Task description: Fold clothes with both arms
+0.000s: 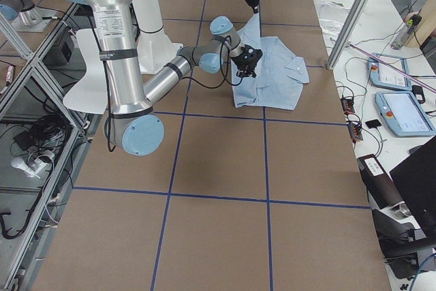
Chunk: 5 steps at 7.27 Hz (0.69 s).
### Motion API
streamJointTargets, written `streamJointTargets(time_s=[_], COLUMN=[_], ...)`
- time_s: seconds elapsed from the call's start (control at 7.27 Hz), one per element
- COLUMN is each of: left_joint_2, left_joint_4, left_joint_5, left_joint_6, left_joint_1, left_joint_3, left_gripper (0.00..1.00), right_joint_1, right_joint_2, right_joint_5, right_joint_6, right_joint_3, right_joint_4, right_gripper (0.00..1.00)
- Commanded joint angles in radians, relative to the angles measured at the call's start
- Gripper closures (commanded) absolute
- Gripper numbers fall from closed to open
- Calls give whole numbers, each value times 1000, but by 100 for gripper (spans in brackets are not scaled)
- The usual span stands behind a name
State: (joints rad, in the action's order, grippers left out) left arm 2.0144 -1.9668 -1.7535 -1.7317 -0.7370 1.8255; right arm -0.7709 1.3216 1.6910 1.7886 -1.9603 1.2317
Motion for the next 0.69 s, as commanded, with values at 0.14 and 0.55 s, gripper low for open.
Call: streamJointTargets(time_s=[0.14,0.55], left_joint_2=[69,176], left_joint_4=[-268,-424], left_joint_5=[2,0], left_joint_6=[3,3], left_joint_1=[-28,-62], left_joint_3=[-284,-541], left_gripper=[100,100], right_joint_1=[-96,-119], right_joint_2=[-215,-323], right_joint_5=[45,45], right_joint_6=[-134,-179], right_joint_3=[277,457], right_joint_4=[29,23], right_gripper=[100,100])
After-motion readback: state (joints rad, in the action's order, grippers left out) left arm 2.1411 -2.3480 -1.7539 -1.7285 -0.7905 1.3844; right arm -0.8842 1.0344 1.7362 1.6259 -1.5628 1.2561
